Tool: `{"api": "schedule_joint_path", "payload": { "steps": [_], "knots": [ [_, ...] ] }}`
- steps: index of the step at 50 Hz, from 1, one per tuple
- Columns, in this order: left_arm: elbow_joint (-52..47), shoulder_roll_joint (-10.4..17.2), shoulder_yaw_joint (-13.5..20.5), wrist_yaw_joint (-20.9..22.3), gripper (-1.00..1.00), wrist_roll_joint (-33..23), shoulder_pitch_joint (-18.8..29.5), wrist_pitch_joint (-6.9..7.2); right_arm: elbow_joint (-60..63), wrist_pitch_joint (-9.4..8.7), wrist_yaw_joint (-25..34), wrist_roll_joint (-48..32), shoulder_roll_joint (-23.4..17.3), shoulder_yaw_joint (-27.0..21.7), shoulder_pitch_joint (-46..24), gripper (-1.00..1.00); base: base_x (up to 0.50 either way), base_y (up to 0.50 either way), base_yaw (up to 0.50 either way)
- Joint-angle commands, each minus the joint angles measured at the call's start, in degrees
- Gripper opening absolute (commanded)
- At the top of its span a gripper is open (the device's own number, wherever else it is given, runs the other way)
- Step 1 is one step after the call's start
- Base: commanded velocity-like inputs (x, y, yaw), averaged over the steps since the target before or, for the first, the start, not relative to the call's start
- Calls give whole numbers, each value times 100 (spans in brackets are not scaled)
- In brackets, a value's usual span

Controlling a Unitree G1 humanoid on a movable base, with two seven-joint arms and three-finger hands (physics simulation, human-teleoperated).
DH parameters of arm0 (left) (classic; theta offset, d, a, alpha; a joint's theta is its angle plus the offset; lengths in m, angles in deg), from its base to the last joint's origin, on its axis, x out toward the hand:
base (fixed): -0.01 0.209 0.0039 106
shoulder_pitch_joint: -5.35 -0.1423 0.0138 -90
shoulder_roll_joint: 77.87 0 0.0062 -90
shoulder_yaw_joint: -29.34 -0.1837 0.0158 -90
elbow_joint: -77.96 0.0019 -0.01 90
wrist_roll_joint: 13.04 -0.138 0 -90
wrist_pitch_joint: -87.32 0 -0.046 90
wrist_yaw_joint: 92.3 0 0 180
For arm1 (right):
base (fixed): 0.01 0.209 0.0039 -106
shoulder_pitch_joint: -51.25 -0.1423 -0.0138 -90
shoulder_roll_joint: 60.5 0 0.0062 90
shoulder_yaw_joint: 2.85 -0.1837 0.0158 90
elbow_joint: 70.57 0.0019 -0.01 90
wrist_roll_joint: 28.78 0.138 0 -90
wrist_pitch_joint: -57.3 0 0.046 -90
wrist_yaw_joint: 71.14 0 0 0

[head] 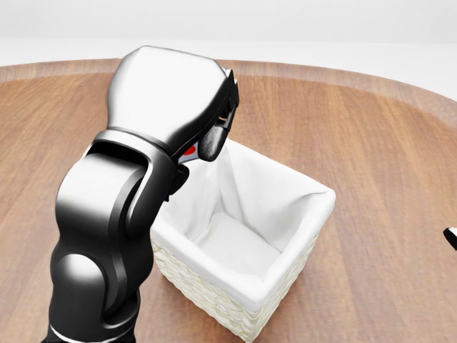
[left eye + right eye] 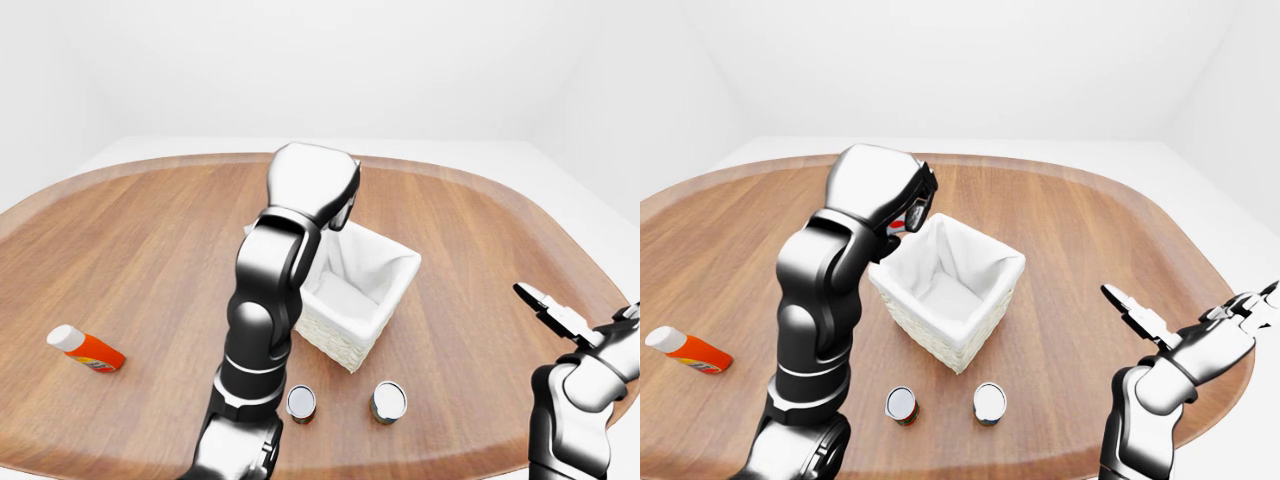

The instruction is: Pick up the alphabet soup and the cream cheese box, and put them in the basket.

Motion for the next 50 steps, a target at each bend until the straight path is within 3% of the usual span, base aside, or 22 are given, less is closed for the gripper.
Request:
{"api": "schedule_joint_path", "payload": {
  "steps": [1,12,26,36,50],
  "knots": [
    [657,-256,-146,0,-100,-202,289,63,82,0,0,13,7,-8,16,100,0,0,0],
    [1531,-505,-377,0,-100,-321,200,149,28,0,0,24,-3,-10,4,100,0,0,0],
    [2462,-782,-523,-771,-100,-622,245,109,15,0,0,15,11,-10,18,100,0,0,0],
    [3065,-761,-410,-1289,-100,-277,494,200,53,0,0,-2,28,-8,26,100,0,0,0],
    [3425,-714,-376,-1466,-100,232,635,366,37,0,0,-3,21,-6,25,100,0,0,0]
  ]
}}
